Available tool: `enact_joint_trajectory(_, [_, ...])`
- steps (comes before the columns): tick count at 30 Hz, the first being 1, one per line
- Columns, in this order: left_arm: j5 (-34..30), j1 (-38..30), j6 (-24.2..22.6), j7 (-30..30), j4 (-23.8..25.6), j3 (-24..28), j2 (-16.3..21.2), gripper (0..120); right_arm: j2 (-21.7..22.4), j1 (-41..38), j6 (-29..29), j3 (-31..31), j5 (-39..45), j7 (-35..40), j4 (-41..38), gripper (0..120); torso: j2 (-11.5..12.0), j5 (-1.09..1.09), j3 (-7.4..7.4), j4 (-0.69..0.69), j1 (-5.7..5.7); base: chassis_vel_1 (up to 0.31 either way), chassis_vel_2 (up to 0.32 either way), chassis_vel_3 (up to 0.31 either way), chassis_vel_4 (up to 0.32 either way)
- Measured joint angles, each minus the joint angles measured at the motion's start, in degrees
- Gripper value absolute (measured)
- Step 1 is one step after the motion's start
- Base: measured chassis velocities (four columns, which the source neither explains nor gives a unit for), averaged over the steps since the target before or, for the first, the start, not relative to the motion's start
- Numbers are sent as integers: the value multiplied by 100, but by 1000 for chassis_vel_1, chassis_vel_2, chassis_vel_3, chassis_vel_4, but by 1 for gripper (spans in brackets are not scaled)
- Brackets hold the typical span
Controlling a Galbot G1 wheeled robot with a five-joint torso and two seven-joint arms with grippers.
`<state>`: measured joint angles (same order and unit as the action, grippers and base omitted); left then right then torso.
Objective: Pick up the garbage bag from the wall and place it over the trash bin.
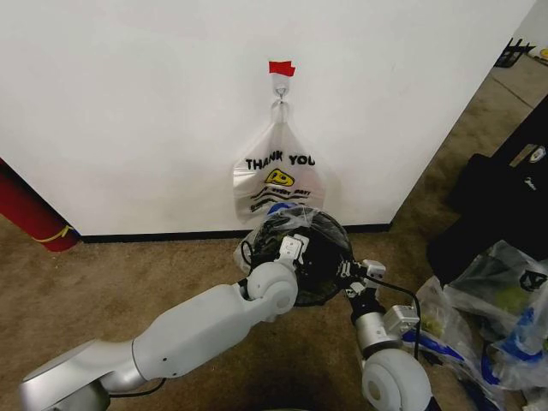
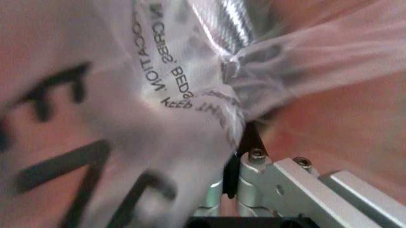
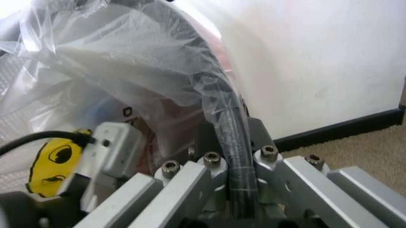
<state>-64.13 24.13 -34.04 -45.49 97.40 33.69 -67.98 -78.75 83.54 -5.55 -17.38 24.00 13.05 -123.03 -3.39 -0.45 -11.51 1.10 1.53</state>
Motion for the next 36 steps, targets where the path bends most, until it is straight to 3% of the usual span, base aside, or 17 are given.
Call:
enact_joint_trajectory(11, [-15, -170, -33, 12, -509, 160, -227, 0, 51, 68, -100, -25, 193, 13, -231, 0, 0, 0, 0, 0, 0, 0, 0, 0, 0])
enact_joint_trajectory(16, [-12, -174, -20, 31, -480, 179, -238, 0, 84, 65, -112, -56, 241, 15, -238, 0, 0, 0, 0, 0, 0, 0, 0, 0, 0])
enact_joint_trajectory(21, [-15, -173, 91, 122, -62, 117, -3, 0, 119, -2, -83, -158, 305, 20, -38, 0, 0, 0, 0, 0, 0, 0, 0, 0, 0])
enact_joint_trajectory(26, [-147, -68, 238, 286, 870, -104, 537, 0, 97, -160, -63, -255, 465, 74, 275, 0, 0, -1, 0, 0, 0, 0, 0, 0, 0])
enact_joint_trajectory(32, [-316, 17, 230, 319, 1600, -229, 1045, 0, 176, -366, -122, -490, 702, 152, 449, 0, 0, -1, 0, -1, 0, 0, 0, 0, 0])
enact_joint_trajectory(36, [-376, 159, 289, 323, 1912, -352, 1143, 0, 219, -391, -137, -525, 773, 185, 465, 0, 0, -1, 0, 0, 0, 0, 0, 0, 0])
